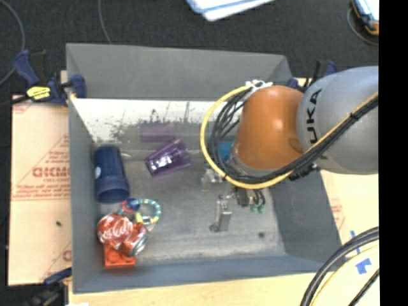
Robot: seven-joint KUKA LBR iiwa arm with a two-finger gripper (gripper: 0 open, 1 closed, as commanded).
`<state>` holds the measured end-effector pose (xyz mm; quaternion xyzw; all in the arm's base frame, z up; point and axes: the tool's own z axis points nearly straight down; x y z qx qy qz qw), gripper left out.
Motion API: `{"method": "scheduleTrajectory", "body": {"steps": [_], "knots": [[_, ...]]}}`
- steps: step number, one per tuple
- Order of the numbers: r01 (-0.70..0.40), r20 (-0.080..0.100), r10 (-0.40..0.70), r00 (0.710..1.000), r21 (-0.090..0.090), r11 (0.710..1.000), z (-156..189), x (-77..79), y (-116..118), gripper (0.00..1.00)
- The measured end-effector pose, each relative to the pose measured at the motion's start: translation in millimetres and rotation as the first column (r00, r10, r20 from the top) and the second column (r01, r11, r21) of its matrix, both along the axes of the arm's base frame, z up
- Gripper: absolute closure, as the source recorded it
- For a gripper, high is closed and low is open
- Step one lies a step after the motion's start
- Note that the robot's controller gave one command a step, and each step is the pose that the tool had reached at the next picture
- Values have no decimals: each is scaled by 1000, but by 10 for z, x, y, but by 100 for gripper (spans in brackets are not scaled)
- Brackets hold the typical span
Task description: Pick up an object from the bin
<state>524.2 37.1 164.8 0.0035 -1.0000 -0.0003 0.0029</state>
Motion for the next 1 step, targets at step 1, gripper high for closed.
{"method": "scheduleTrajectory", "body": {"steps": [1], "knots": [[1, 9, -1, 1000, 1, 1000, 46, 17, -1, 0]]}}
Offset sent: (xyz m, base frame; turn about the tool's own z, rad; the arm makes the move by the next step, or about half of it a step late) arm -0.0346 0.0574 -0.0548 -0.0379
